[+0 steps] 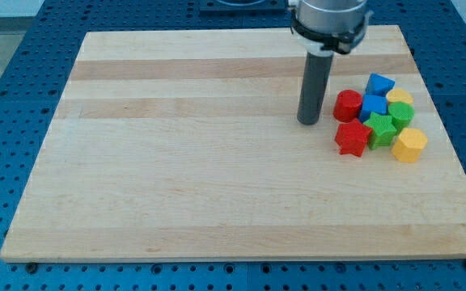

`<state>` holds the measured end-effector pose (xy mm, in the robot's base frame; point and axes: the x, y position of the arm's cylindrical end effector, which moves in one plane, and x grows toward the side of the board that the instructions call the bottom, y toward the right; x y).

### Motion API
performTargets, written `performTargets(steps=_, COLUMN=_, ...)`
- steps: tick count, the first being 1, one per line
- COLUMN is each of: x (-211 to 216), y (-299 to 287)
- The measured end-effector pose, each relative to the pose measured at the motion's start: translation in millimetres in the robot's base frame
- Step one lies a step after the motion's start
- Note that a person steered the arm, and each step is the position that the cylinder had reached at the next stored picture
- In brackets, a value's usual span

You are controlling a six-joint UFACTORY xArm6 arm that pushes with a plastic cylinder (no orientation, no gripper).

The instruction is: Move the red circle left to the blue blocks

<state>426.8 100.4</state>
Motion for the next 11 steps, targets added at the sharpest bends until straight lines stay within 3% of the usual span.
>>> performTargets(steps=5, x=-23, y=37)
performTargets(steps=11, x=-12, y=19)
